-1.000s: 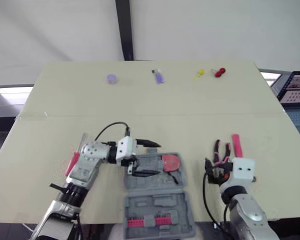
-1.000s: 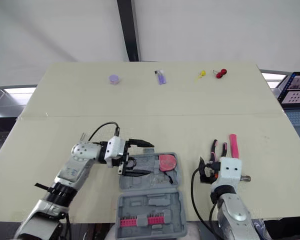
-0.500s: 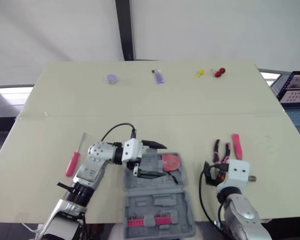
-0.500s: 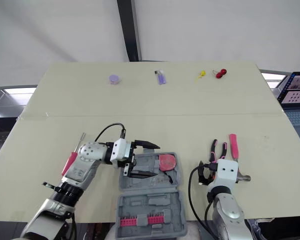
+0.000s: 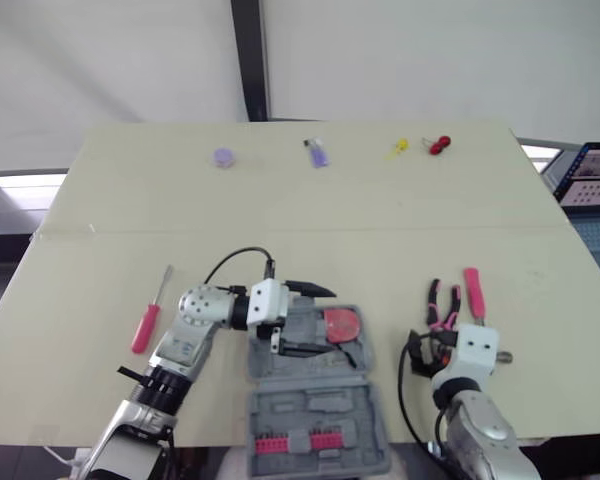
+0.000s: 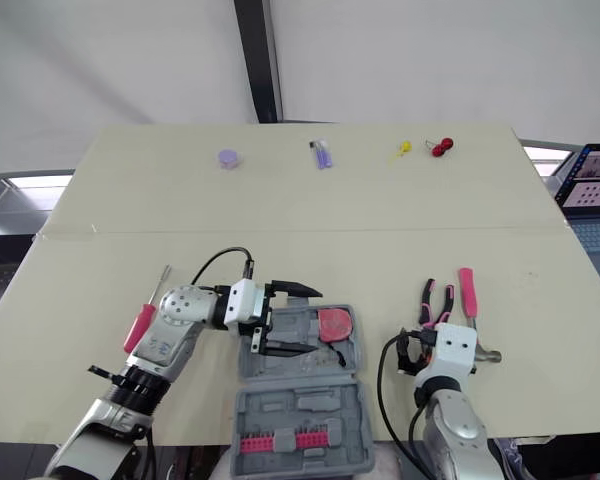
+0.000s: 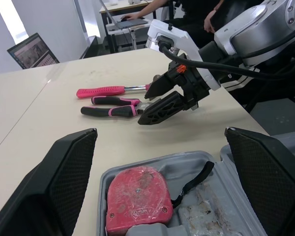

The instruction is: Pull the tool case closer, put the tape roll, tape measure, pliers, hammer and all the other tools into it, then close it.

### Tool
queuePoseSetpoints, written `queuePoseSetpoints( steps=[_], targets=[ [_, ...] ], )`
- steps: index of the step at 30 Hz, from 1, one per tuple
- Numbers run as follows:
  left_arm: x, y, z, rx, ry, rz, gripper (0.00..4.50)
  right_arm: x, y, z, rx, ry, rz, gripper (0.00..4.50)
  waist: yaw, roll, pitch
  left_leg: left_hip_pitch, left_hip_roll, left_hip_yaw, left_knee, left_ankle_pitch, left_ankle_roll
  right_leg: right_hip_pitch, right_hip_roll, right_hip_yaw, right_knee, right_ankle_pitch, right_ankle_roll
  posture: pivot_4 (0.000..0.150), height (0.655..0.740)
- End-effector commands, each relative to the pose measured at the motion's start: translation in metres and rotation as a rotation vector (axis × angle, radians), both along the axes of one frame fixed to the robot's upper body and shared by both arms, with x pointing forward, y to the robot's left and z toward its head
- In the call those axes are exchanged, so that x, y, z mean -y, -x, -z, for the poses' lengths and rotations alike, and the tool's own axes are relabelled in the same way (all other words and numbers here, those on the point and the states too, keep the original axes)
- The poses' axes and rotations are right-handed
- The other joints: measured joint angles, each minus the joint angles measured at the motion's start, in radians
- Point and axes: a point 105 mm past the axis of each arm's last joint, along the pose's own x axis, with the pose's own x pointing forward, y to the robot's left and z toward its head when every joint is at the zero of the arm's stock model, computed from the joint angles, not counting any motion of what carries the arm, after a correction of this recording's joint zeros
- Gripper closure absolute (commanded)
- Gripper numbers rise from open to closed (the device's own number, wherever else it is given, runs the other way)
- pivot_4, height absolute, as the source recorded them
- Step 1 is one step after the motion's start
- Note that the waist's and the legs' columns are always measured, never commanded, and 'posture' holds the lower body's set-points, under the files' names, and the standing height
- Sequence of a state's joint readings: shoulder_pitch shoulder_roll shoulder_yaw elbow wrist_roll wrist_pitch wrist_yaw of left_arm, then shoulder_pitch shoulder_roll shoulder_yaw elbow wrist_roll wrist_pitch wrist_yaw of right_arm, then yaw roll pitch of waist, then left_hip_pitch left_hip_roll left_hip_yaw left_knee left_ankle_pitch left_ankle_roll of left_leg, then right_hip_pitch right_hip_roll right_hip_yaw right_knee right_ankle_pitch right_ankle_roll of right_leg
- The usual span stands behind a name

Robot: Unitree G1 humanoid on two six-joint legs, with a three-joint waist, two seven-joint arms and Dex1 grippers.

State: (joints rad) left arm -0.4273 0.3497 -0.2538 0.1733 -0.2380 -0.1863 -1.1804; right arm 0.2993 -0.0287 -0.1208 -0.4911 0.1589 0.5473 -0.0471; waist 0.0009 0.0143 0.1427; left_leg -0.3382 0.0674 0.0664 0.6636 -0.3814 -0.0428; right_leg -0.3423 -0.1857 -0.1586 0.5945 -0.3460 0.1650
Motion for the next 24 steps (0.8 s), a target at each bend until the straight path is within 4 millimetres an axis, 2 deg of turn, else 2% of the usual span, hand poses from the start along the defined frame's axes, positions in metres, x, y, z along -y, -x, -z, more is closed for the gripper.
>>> queuePoseSetpoints(
  steps=[1,24],
  targets=[
    [0.0037,0.0019,-0.0044,0.025,0.019,0.008,0.00,0.0001,0.0014,0.0015,-0.002,-0.006,0.010,0.05,-0.001,0.000,0.000,0.000,0.000,0.000,0.000,0.000,0.000,0.000,0.000,0.000,0.000,0.000,0.000,0.150,0.7400],
    [0.0116,0.0018,-0.0068,0.023,0.041,0.002,0.00,0.0044,-0.0074,0.0093,-0.025,-0.023,0.081,0.05,-0.004,0.000,0.000,0.000,0.000,0.000,0.001,0.000,0.000,0.000,0.000,0.000,0.001,0.000,0.000,0.150,0.7400]
  ],
)
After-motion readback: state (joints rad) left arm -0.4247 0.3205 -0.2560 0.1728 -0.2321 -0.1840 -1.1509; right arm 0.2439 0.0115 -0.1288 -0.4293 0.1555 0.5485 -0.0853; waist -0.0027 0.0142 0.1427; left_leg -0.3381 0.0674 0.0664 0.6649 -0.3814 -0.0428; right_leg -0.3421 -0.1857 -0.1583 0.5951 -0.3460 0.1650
